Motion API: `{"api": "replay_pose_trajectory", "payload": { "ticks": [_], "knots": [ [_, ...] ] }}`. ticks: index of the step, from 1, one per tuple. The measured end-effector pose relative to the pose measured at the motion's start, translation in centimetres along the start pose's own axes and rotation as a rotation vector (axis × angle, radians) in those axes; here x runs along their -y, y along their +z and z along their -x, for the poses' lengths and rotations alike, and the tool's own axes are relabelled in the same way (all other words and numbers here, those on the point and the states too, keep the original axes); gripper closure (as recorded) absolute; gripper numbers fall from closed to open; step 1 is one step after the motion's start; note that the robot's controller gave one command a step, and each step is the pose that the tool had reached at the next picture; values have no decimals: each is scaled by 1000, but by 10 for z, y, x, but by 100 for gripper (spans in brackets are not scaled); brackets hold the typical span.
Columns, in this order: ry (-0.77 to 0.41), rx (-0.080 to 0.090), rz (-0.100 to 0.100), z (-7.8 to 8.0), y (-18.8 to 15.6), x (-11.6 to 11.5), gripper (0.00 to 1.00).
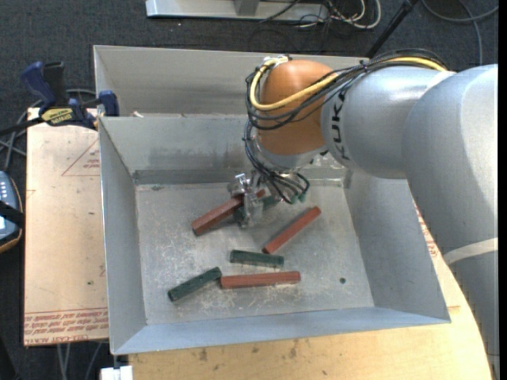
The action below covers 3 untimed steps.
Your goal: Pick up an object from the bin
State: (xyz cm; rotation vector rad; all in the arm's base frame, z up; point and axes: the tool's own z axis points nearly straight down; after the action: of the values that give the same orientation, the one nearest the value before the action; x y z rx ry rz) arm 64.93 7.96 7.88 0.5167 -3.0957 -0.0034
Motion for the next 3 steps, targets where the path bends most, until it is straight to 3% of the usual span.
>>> {"api": "replay_pose_trajectory", "payload": {
  "ticks": [1, 3],
  "knots": [
    [0, -4, 1, -1, -21, -1, 100],
    [0, 10, -3, 2, -50, 0, 100]
  ]
}}
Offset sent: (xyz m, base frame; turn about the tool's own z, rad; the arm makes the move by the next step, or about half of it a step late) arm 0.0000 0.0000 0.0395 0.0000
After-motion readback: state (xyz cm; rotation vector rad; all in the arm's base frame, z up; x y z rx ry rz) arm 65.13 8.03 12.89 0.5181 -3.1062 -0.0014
